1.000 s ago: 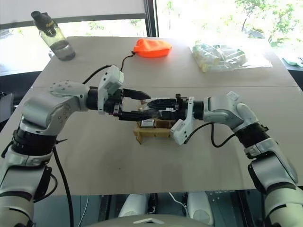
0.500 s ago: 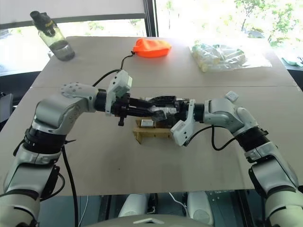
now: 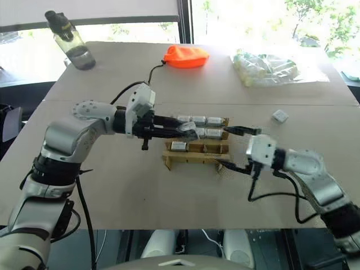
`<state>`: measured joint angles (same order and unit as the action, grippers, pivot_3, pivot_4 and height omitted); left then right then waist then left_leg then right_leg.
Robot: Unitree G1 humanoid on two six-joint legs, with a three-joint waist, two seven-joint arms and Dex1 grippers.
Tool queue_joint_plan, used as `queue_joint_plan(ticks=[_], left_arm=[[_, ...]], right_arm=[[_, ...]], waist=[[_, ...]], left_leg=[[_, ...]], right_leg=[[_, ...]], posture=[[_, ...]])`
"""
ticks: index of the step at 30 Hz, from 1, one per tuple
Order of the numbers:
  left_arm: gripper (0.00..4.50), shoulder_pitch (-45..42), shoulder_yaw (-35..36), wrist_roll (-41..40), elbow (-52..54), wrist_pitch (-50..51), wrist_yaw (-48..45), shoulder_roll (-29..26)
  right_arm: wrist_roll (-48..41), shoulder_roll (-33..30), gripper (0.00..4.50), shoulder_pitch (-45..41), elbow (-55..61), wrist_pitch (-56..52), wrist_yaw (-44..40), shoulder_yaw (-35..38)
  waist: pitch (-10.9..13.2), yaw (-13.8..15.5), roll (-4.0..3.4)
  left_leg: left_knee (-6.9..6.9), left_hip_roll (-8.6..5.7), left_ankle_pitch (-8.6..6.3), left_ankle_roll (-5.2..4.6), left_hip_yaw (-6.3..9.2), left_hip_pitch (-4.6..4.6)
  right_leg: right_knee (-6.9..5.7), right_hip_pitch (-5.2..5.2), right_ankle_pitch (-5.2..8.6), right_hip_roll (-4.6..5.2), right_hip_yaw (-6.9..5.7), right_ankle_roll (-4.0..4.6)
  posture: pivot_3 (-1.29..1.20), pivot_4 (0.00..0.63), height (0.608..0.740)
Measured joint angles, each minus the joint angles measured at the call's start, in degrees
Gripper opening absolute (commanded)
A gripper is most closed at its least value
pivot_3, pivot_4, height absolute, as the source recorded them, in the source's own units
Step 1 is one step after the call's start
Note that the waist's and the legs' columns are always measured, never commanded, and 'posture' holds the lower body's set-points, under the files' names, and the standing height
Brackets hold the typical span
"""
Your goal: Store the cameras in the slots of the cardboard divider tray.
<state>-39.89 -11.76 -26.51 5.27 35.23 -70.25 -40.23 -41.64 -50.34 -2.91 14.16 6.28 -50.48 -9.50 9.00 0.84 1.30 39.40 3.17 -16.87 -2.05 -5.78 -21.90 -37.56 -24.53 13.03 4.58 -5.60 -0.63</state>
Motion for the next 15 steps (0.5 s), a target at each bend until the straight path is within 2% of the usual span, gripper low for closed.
queue_joint_plan(ticks=[4, 9, 15], left_arm=[[0.67, 0.00, -0.72, 2.09, -0.20, -1.39, 0.26, 1.50], [0.67, 0.19, -2.78, 4.77, -0.40, -4.46, -0.03, 3.02], [0.67, 0.20, -5.55, 9.01, -2.77, -8.49, -0.64, 3.82]], right_arm=[[-7.38, 1.06, 4.30, 7.35, 3.03, -5.46, -2.05, 7.13], [-5.70, 1.20, 4.30, 13.50, -0.17, -7.32, -9.27, 11.25], [-0.36, 3.67, 4.30, 15.80, -5.50, -4.29, -16.41, 14.74]], waist=[[0.00, -0.02, 0.05], [0.00, 0.07, 0.06], [0.00, 0.05, 0.07]], left_leg=[[0.05, -0.03, 0.00, -0.04, -0.09, 0.15], [0.04, -0.04, 0.00, -0.04, 0.01, 0.12], [0.03, -0.06, 0.00, -0.04, -0.02, 0.11]], right_leg=[[0.00, 0.11, 0.00, -0.07, -0.08, -0.02], [0.04, 0.13, 0.00, -0.12, -0.04, -0.01], [0.10, 0.13, 0.01, -0.13, -0.13, -0.01]], posture=[[0.00, 0.150, 0.726], [0.00, 0.150, 0.726], [0.00, 0.150, 0.726]])
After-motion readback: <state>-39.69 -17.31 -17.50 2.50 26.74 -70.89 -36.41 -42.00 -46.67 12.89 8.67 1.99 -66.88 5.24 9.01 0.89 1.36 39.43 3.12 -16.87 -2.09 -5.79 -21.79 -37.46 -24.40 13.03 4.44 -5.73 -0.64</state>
